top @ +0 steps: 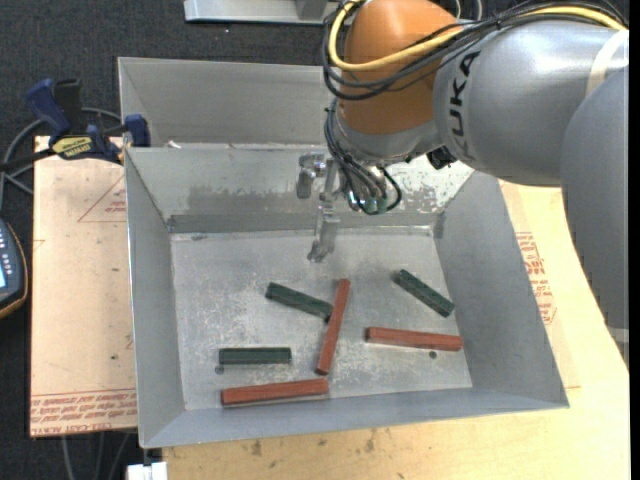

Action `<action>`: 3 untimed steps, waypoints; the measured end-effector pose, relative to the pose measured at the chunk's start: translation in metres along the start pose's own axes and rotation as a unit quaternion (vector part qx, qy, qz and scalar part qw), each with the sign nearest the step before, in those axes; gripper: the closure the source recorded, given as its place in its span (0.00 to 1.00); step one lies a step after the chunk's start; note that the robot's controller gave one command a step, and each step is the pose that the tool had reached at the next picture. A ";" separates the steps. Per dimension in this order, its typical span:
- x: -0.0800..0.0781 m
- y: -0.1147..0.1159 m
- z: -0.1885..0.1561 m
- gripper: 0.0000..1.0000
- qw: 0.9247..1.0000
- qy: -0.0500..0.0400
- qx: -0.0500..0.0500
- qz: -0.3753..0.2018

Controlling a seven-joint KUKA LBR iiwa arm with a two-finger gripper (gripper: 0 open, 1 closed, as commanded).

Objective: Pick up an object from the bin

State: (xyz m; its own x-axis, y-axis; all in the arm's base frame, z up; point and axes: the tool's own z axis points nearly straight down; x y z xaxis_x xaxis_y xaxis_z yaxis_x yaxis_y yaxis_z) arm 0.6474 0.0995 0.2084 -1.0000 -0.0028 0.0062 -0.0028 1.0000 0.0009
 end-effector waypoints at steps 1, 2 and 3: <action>0.077 -0.020 0.141 0.00 0.993 0.000 0.000 0.119; 0.088 0.071 0.139 0.00 0.999 -0.004 -0.001 -0.045; 0.026 -0.063 0.131 0.00 0.991 -0.006 0.002 -0.130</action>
Offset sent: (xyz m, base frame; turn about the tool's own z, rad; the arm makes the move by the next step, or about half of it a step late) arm -0.0754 -0.0198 -0.1371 0.2393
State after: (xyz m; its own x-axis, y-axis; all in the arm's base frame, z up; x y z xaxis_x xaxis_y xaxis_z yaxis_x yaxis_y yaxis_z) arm 0.6211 0.0367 0.0774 -0.9652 -0.2614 -0.0052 -0.2614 0.9652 -0.0038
